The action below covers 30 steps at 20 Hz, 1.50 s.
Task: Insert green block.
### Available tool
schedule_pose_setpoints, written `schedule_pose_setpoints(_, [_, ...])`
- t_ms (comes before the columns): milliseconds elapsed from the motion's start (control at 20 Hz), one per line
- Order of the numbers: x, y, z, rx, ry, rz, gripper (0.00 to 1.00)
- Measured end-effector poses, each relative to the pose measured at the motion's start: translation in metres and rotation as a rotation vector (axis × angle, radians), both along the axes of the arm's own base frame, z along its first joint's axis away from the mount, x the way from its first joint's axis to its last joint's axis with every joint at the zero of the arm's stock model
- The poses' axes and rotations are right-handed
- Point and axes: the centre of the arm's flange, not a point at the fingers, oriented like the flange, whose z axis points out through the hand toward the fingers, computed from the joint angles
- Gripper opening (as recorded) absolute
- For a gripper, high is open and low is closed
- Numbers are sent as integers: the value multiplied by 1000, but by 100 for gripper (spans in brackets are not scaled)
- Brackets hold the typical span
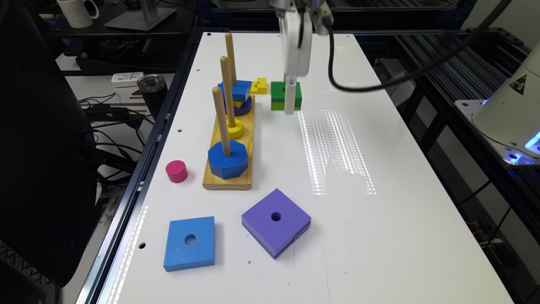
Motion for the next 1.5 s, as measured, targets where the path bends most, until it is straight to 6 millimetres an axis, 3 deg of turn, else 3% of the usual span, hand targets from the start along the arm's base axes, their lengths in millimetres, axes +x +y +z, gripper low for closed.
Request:
schedule_pose_setpoints(800, [-9,0,87,-3,-23,-1,0])
schedule_pose_setpoints(1500, [-7,0,127,-4,-27,-2,0])
